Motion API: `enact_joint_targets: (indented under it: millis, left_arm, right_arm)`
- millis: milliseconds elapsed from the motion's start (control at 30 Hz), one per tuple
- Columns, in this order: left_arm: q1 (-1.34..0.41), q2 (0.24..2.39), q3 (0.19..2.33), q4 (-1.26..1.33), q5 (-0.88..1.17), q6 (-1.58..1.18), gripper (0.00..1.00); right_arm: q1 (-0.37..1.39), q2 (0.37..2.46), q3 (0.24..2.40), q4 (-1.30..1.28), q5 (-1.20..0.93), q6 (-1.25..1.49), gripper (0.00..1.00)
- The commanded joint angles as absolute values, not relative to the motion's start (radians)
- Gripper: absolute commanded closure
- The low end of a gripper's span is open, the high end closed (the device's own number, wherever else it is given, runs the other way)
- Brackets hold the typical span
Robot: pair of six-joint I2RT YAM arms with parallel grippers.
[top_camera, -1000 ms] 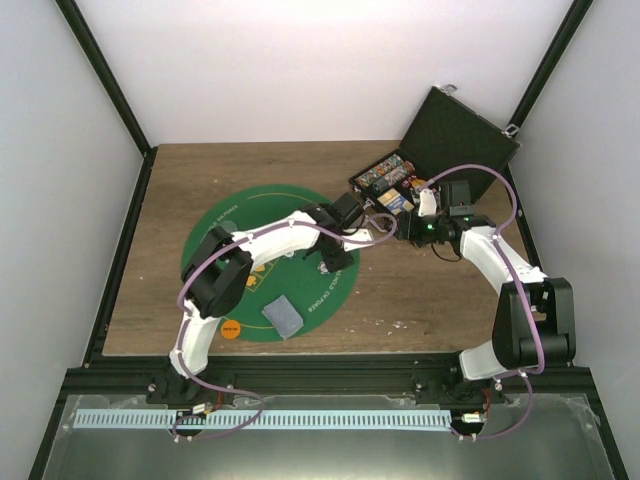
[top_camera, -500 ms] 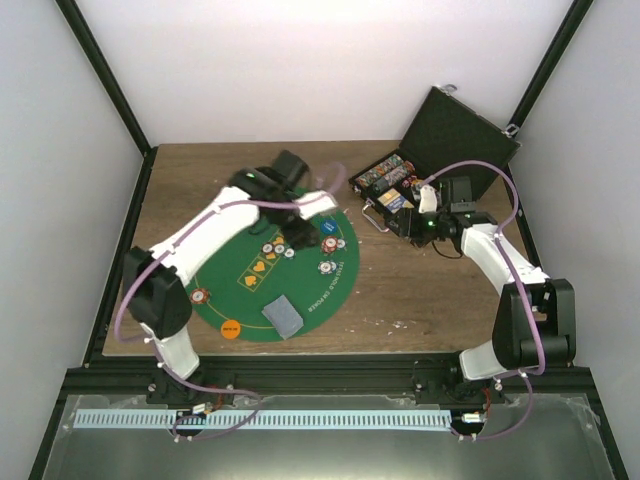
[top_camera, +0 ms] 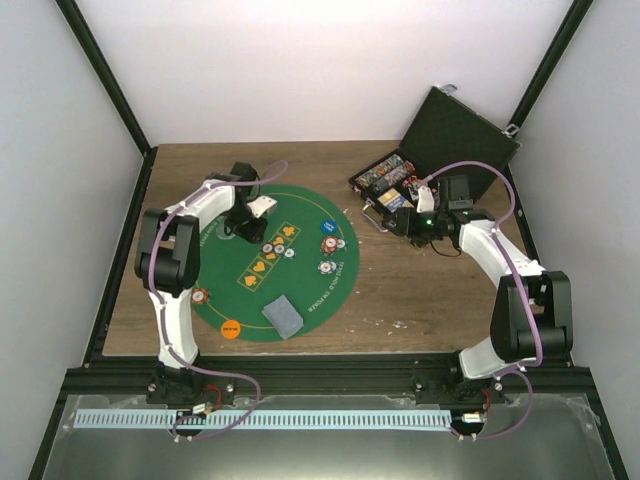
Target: Distribute texas hold em gaming equipment
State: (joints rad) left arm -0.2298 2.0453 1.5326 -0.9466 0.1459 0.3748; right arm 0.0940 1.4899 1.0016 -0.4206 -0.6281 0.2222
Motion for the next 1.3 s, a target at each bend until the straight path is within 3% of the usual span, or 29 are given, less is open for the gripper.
enact_joint_targets:
  millis: [0,300,800,1000,1133,1267]
  left_arm:
    - [-0.241,2.055,1.511,-0.884,0.116,0.388,0.7]
    - [-0.339,2.068,1.419,-0.964,0.237,0.5,0.79]
    - [-0.516,2.086,1.445,-0.935,0.428,0.508,0.77]
    - [-0.451,2.02,1.478,-0.965,0.455,0.512,0.76]
    - [-0.37,2.004,1.513,-0.984,0.488,0.491,0.7]
    - [-0.338,2.021,1.509,-0.911,0.337,0.447,0.65]
  right_arm:
    - [0.098,1.491,1.019,-0.42,-0.649,0.233,0.46]
    - [0.097,1.493,1.031,-0.432,-0.647,0.227,0.46]
    - [0.098,1.476,1.005,-0.433,-0.649,0.224,0.46]
    - [0.098,1.469,1.001,-0.44,-0.641,0.217,0.46]
    - [0.098,1.477,1.003,-0.438,-0.646,0.217,0.46]
    - [0.098,1.48,1.005,-0.434,-0.649,0.218,0.46]
